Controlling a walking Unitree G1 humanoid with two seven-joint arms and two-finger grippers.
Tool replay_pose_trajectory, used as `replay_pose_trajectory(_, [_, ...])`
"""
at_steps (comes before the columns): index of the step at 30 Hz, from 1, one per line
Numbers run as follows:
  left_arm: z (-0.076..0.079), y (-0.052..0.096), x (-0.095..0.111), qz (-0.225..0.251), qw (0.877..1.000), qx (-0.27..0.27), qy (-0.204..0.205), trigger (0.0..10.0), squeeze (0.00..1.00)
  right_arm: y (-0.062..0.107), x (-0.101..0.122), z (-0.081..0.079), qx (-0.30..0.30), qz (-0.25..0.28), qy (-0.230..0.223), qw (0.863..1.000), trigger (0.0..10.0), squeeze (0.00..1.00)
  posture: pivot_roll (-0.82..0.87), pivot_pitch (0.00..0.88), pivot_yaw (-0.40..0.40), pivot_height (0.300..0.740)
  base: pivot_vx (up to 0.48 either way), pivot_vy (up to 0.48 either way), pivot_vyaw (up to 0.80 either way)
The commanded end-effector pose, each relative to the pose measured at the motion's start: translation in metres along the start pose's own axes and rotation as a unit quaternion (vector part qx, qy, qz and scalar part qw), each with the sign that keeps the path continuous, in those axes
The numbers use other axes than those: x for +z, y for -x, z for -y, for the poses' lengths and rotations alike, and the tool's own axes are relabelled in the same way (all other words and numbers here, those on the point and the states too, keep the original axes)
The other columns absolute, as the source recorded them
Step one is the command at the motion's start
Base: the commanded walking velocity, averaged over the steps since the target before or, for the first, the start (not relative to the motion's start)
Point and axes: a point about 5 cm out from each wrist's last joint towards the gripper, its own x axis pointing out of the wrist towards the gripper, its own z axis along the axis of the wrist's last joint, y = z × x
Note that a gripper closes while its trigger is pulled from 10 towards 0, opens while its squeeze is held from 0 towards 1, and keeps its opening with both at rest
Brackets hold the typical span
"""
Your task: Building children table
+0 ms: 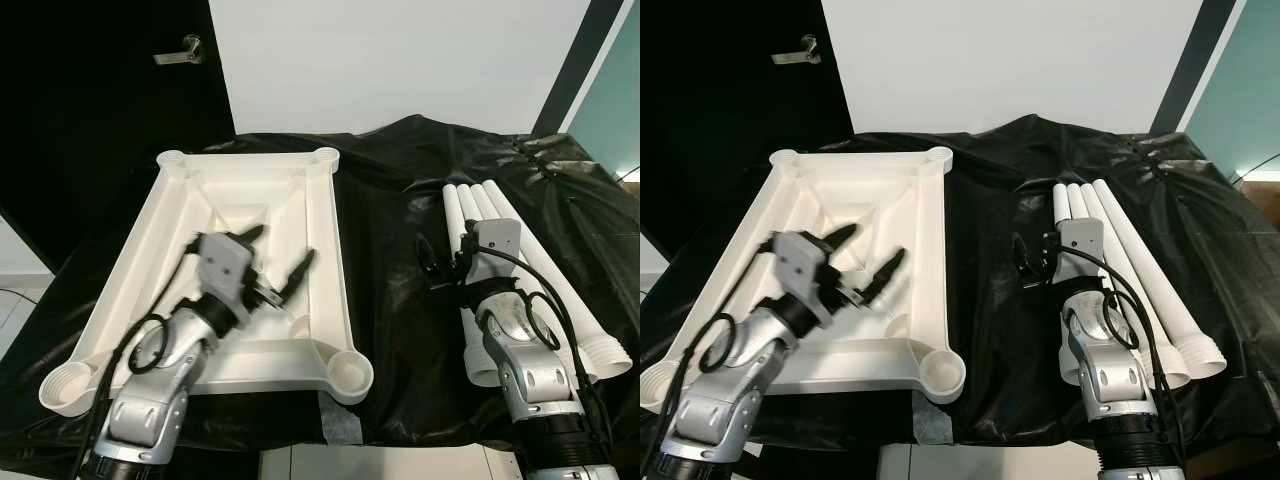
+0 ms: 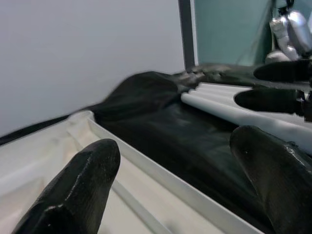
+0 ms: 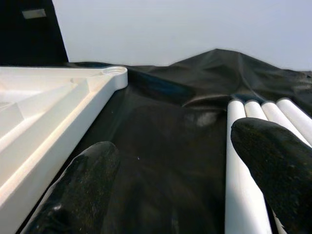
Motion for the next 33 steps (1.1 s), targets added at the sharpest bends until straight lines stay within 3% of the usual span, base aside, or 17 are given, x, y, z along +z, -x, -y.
replay_pose_trajectory(1, [0.009, 0.003, -0.001, -0.016, 0.999, -0.051, -0.006, 10.0, 0.00, 0.000, 0.001, 0.000, 0.014, -0.024, -0.010, 1.000, 10.0, 0.00, 0.03, 0.000, 0.008, 0.740, 0.000, 0.000, 0.00])
replay_pose_trajectory(6, [0.018, 0.010, -0.004, -0.043, 0.993, -0.108, -0.005, 10.0, 0.00, 0.002, 0.000, -0.001, 0.025, -0.067, -0.011, 0.997, 10.0, 0.00, 0.03, 0.000, 0.009, 0.740, 0.000, 0.000, 0.00])
replay_pose_trajectory(15, [0.017, 0.017, -0.004, -0.063, 0.988, -0.142, 0.001, 10.0, 0.00, 0.008, -0.001, 0.001, 0.008, -0.120, -0.028, 0.992, 10.0, 0.00, 0.02, 0.000, 0.007, 0.740, 0.000, 0.000, 0.00])
replay_pose_trajectory(18, [0.015, 0.020, -0.001, -0.064, 0.986, -0.151, -0.003, 10.0, 0.00, 0.012, -0.008, 0.009, -0.030, -0.175, -0.057, 0.982, 10.0, 0.00, 0.02, 0.000, 0.007, 0.740, 0.000, 0.000, 0.00])
replay_pose_trajectory(25, [0.014, 0.019, 0.007, -0.053, 0.986, -0.159, -0.003, 10.0, 0.00, 0.011, -0.015, 0.017, -0.068, -0.228, -0.106, 0.966, 10.0, 0.00, 0.02, 0.000, 0.008, 0.740, 0.000, 0.000, 0.00])
replay_pose_trajectory(29, [0.014, 0.018, 0.009, -0.050, 0.985, -0.164, -0.007, 10.0, 0.00, 0.009, -0.017, 0.016, -0.061, -0.246, -0.123, 0.959, 10.0, 0.00, 0.02, 0.000, 0.007, 0.740, 0.000, 0.000, 0.00])
replay_pose_trajectory(33, [0.013, 0.017, 0.011, -0.047, 0.986, -0.162, -0.010, 10.0, 0.00, 0.004, -0.018, 0.005, -0.029, -0.267, -0.140, 0.953, 10.0, 0.00, 0.02, 0.000, 0.003, 0.740, 0.000, 0.000, 0.00])
